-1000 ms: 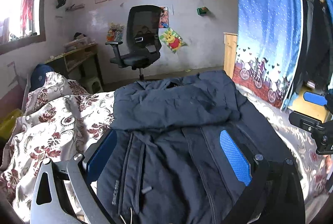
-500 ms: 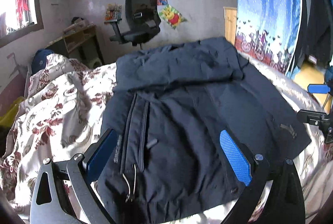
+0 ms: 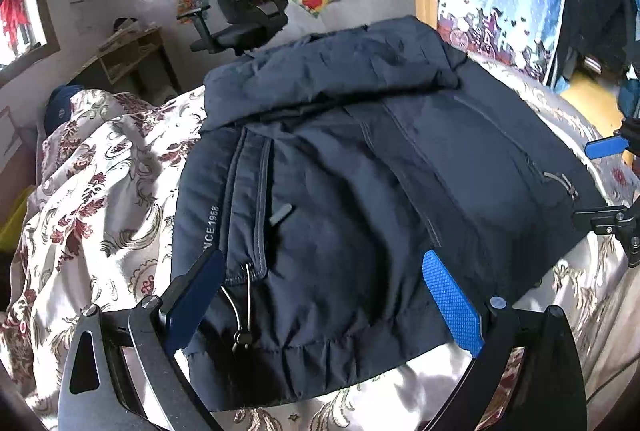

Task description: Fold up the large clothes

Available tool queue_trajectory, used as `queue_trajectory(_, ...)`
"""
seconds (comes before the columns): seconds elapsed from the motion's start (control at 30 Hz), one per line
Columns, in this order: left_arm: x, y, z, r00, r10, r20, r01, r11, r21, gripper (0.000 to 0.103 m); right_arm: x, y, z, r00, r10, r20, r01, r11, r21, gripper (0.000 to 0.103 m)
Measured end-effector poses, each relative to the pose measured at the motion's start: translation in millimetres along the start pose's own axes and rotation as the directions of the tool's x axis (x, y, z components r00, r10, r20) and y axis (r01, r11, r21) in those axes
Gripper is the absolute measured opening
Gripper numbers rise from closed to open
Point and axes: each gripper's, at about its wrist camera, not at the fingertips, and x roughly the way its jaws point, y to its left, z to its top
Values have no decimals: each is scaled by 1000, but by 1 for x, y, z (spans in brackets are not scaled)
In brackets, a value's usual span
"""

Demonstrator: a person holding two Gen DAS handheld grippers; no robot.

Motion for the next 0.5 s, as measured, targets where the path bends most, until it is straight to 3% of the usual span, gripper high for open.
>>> queue_trajectory(0.3, 7, 16, -17, 997, -52, -55, 57, 995, 84, 97, 25, 9, -19, 993, -14, -120, 8, 999, -51, 103)
queue_trajectory(0.5, 10, 19, -30, 992, -86, -87, 99, 983, 155, 97, 59, 27, -25, 963, -61, -263, 11, 983, -185, 103)
